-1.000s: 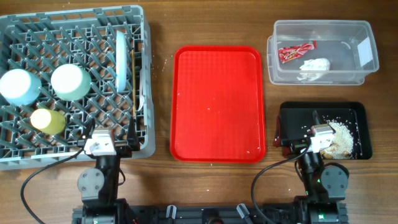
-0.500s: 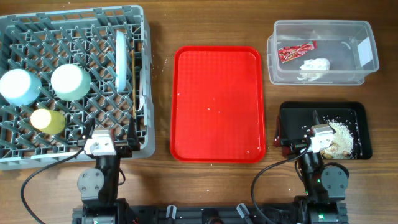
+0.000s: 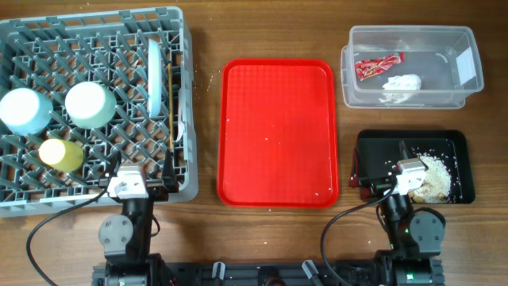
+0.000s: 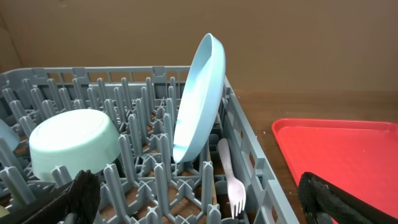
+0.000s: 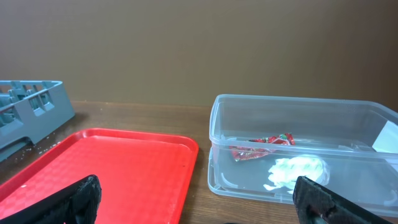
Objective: Sort waste into correct bins and load items into the dishwasher rack
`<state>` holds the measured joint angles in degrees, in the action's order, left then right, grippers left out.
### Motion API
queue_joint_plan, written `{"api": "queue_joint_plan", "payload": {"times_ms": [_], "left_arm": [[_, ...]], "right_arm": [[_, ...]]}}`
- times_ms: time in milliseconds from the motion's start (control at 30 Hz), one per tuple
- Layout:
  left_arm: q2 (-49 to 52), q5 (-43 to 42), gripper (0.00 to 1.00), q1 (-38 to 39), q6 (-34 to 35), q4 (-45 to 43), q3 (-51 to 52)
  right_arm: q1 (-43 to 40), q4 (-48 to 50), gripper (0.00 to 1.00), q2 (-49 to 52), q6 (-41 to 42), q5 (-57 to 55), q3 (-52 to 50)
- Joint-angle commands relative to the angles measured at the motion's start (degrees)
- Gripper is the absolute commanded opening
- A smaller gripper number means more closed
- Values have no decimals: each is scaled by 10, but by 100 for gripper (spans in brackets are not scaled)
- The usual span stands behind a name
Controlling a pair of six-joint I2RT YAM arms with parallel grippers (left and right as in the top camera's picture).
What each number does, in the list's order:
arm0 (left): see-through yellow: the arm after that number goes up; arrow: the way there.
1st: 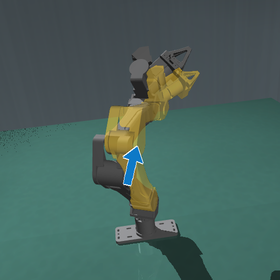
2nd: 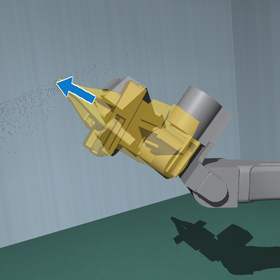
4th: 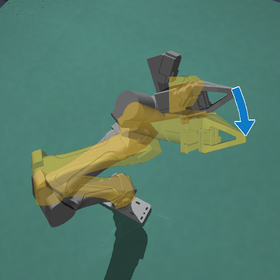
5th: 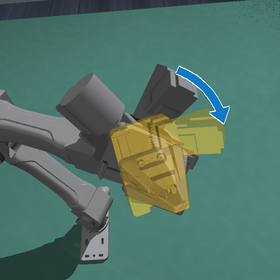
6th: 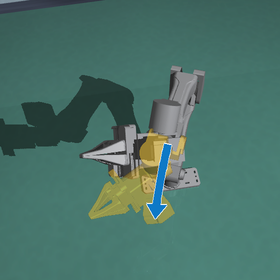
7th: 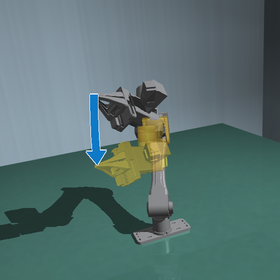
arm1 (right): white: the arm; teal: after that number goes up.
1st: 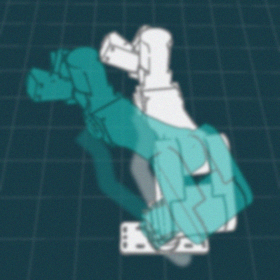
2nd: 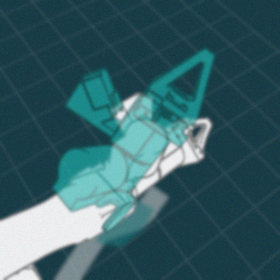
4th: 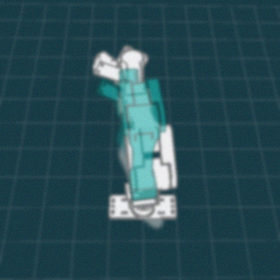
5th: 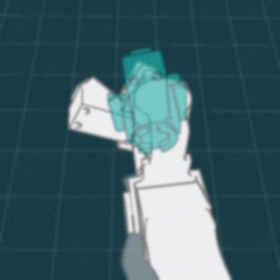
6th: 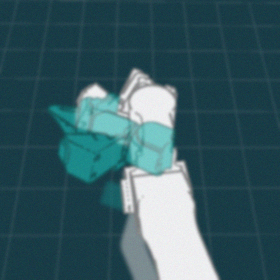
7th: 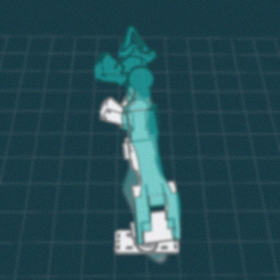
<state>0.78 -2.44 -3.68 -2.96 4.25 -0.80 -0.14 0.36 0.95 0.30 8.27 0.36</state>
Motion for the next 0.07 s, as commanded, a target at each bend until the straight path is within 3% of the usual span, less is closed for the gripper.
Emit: {"api": "queue_joint_plan", "payload": {"times_ms": [0,33], "left_arm": [[-5,-7,100,5,-11,0,5],[-5,-7,100,5,-11,0,5]], "right_arm": [[1,0,100,-7,-2,-10,0],[1,0,100,-7,-1,-10,0]]}}
